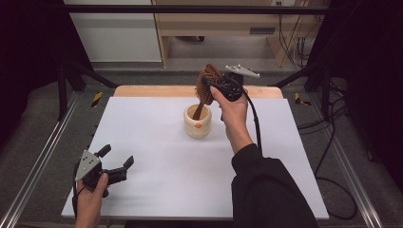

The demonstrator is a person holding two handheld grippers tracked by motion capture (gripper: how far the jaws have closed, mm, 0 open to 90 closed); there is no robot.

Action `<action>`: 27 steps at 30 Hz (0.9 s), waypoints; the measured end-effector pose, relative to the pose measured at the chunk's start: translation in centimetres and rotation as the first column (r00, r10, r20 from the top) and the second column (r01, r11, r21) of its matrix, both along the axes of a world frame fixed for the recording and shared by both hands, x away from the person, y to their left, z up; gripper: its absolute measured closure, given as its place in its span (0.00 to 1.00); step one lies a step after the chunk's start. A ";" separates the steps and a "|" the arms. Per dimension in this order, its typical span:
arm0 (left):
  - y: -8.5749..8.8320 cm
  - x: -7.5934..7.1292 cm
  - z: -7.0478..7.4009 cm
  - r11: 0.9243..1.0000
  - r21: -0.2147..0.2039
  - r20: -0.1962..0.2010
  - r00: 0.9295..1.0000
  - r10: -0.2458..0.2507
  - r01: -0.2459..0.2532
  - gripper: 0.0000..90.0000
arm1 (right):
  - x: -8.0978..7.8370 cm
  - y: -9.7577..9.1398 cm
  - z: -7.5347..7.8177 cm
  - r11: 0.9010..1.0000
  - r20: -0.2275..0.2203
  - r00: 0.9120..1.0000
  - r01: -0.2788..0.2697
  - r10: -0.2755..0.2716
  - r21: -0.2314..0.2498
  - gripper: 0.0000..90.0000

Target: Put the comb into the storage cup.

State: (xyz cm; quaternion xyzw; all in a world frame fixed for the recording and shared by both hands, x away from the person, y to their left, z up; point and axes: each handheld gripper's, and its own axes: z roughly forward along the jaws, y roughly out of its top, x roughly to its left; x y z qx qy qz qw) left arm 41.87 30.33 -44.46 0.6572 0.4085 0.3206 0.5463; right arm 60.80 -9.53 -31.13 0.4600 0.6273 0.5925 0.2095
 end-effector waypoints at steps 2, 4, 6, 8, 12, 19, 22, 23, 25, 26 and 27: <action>0.0 0.0 0.0 1.000 0.000 0.001 1.000 0.001 -0.001 0.03 | 0.0 0.0 -0.1 1.000 -0.002 1.000 0.001 -0.001 0.003 0.57; 0.0 0.0 0.0 1.000 0.000 0.001 1.000 0.001 -0.001 0.03 | 0.1 0.0 -0.2 1.000 -0.003 1.000 0.002 -0.002 0.004 0.57; 0.0 0.0 0.0 1.000 -0.001 -0.001 1.000 0.001 -0.001 0.03 | 0.1 0.0 -0.3 1.000 -0.007 1.000 0.001 -0.001 0.005 0.57; 0.0 0.0 0.0 1.000 -0.001 -0.001 1.000 0.001 -0.001 0.03 | 0.1 0.0 -0.4 1.000 -0.009 1.000 0.001 -0.001 0.006 0.57; 0.1 0.0 0.0 1.000 -0.002 0.000 1.000 0.002 -0.002 0.03 | 0.2 -0.1 -0.7 1.000 -0.012 1.000 0.003 -0.003 0.013 0.57; 0.1 0.0 0.0 1.000 -0.002 0.001 1.000 0.001 -0.001 0.03 | 0.3 -0.2 -1.1 1.000 -0.022 1.000 0.007 -0.007 0.027 0.57; 0.1 0.0 0.0 1.000 -0.003 0.001 1.000 0.001 -0.001 0.03 | 0.4 -0.3 -1.3 1.000 -0.023 1.000 0.008 -0.007 0.028 0.57; 0.1 0.0 0.0 1.000 -0.003 0.001 1.000 0.001 -0.001 0.03 | 0.4 -0.3 -1.3 1.000 -0.024 1.000 0.008 -0.007 0.030 0.57; 0.1 0.0 0.0 1.000 -0.004 0.002 1.000 0.002 -0.002 0.03 | 0.4 -0.3 -1.4 1.000 -0.026 1.000 0.007 -0.007 0.031 0.57; 0.1 0.0 0.0 1.000 -0.004 0.002 1.000 0.002 -0.002 0.03 | 0.4 -0.3 -1.4 1.000 -0.026 1.000 0.007 -0.007 0.031 0.57; 0.1 0.0 0.0 1.000 -0.004 0.002 1.000 0.002 -0.002 0.03 | 0.4 -0.2 -1.5 0.999 -0.028 1.000 0.008 -0.007 0.033 0.57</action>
